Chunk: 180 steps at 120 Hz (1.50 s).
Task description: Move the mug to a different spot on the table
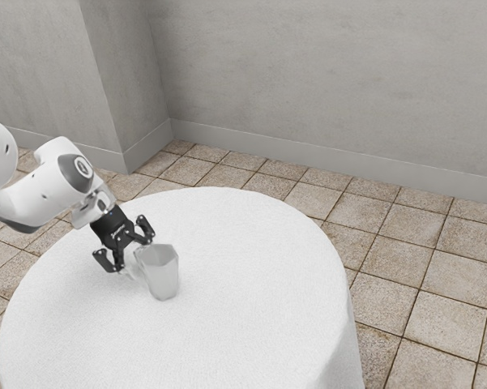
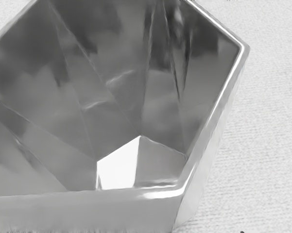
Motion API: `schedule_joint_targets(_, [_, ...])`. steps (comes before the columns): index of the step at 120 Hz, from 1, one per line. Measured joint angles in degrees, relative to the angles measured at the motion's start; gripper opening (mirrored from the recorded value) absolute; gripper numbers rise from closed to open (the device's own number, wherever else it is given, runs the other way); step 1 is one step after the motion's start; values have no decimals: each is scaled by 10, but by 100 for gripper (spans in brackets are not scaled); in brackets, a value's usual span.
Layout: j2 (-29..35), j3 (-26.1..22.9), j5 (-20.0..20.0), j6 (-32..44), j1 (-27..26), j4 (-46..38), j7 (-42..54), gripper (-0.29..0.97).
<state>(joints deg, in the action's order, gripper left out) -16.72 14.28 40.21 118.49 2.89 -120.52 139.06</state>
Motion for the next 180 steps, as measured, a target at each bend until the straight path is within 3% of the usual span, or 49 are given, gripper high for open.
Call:
schedule_joint_targets(22, [2,0,1,-3,0,2,-3,60])
schedule_joint_targets(52, [5,6,0,-8,4,18,-5,65])
schedule_joint_targets(88, [23,70,-15,-11,6,45,-14,67])
schedule_joint_targets(103, [37,77,-70,-11,5,57,-51,68])
schedule_joint_targets(127, [93,61,-211,-19,-1,63,-214,68])
schedule_joint_targets(145, [170,-24,-320,-50,19,66,-399,68])
schedule_joint_targets(161, [177,-113,-358,-115,37,154,-567,68])
schedule_joint_targets(180, [176,-132,-375,-218,-39,286,-746,68])
